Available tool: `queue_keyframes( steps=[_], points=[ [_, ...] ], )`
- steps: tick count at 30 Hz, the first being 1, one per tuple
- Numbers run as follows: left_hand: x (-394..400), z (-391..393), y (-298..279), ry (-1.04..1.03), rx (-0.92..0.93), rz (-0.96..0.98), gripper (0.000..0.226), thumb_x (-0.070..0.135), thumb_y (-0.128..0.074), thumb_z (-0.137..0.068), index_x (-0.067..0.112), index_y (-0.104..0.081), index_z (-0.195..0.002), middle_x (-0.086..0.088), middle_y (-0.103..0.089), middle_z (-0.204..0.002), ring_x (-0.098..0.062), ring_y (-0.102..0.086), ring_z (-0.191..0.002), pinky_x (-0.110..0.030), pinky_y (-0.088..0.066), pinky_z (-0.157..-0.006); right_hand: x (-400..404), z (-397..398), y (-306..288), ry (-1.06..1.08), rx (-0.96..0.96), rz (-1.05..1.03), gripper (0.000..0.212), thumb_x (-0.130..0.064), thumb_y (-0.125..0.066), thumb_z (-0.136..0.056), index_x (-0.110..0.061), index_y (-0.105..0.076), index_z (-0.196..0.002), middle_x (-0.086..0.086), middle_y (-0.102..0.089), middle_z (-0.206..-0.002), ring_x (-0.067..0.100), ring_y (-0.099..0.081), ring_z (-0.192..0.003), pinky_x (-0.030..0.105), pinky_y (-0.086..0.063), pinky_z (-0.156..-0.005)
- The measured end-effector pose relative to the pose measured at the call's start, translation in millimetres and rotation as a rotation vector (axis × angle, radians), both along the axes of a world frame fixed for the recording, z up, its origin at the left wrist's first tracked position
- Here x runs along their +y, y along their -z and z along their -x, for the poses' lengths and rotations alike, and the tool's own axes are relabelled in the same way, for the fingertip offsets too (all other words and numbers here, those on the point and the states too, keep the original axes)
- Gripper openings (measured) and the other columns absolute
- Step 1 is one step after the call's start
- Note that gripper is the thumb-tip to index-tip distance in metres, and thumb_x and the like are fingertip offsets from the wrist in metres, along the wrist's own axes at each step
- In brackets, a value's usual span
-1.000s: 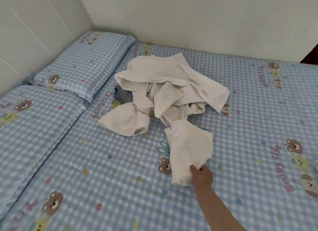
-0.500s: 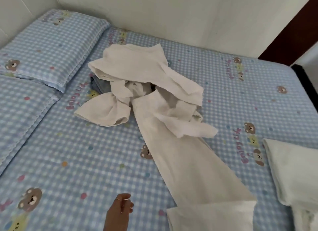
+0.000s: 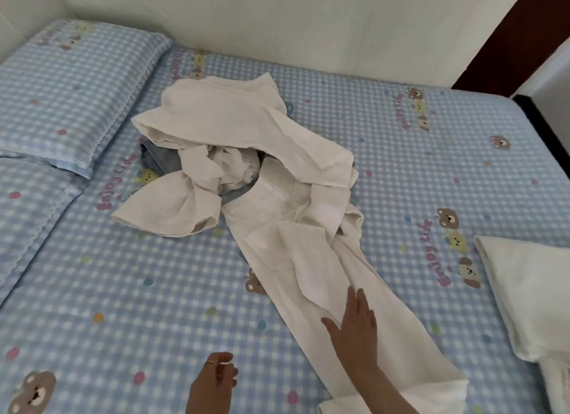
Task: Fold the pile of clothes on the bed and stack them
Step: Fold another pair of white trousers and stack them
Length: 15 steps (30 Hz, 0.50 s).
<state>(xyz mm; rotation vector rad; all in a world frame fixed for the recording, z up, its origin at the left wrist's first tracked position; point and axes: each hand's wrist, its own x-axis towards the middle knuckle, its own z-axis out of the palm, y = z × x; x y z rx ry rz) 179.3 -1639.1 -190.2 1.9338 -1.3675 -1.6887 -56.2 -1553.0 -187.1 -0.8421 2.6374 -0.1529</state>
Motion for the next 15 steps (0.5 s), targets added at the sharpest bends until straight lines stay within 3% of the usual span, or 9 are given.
queue_keyframes(
  steps=[2,4,6,7,11,15],
  points=[
    [-19,6,10,0.052,-0.060,0.061,0.016,-0.004,-0.050,-0.090,0.004,-0.061,-0.099,-0.013,-0.064,-0.076,-0.027,-0.059,-0.069,-0.020,-0.046,-0.062,-32,19,17,0.044,-0.059,-0.052,0.091,-0.053,-0.049,-0.091,-0.010,0.006,-0.150,0.011,-0.018,-0.156,0.022,-0.024,-0.143,0.035,-0.018,-0.115],
    [-43,18,16,0.116,-0.146,0.131,0.015,0.007,-0.052,-0.092,0.010,-0.060,-0.105,-0.003,-0.064,-0.081,-0.022,-0.062,-0.072,-0.026,-0.045,-0.066,-46,36,21,0.066,-0.193,0.026,0.068,-0.037,-0.053,-0.094,-0.013,-0.019,-0.149,0.008,-0.042,-0.145,0.024,-0.045,-0.129,0.035,-0.035,-0.105],
    [-65,35,23,0.216,-0.216,0.216,0.019,0.017,-0.051,-0.094,0.016,-0.057,-0.112,0.004,-0.062,-0.086,-0.014,-0.059,-0.074,-0.024,-0.041,-0.062,-35,66,16,0.188,-0.190,0.202,0.038,-0.021,-0.057,-0.092,-0.012,-0.049,-0.128,0.011,-0.063,-0.122,0.029,-0.059,-0.109,0.033,-0.043,-0.085],
    [-76,45,26,0.244,-0.233,0.237,0.024,0.020,-0.051,-0.095,0.016,-0.055,-0.117,0.005,-0.060,-0.090,-0.013,-0.056,-0.077,-0.023,-0.038,-0.063,-24,87,8,0.272,-0.141,0.260,0.029,-0.017,-0.060,-0.089,-0.010,-0.055,-0.117,0.013,-0.067,-0.111,0.032,-0.062,-0.100,0.032,-0.042,-0.077],
    [-123,97,42,0.212,-0.212,0.164,0.048,0.029,-0.054,-0.094,0.008,-0.040,-0.134,-0.011,-0.061,-0.120,-0.020,-0.055,-0.096,-0.027,-0.037,-0.076,31,173,-22,0.579,0.020,0.274,0.029,-0.010,-0.067,-0.083,-0.006,-0.052,-0.108,0.025,-0.067,-0.102,0.040,-0.062,-0.091,0.041,-0.044,-0.078],
    [-165,141,61,0.078,-0.123,0.136,0.062,0.029,-0.061,-0.090,-0.003,-0.033,-0.135,-0.020,-0.056,-0.124,-0.034,-0.056,-0.108,-0.036,-0.045,-0.080,84,202,-33,0.742,0.065,0.161,0.041,-0.007,-0.068,-0.081,0.000,-0.047,-0.116,0.032,-0.062,-0.107,0.047,-0.058,-0.097,0.046,-0.044,-0.081]
  ],
)
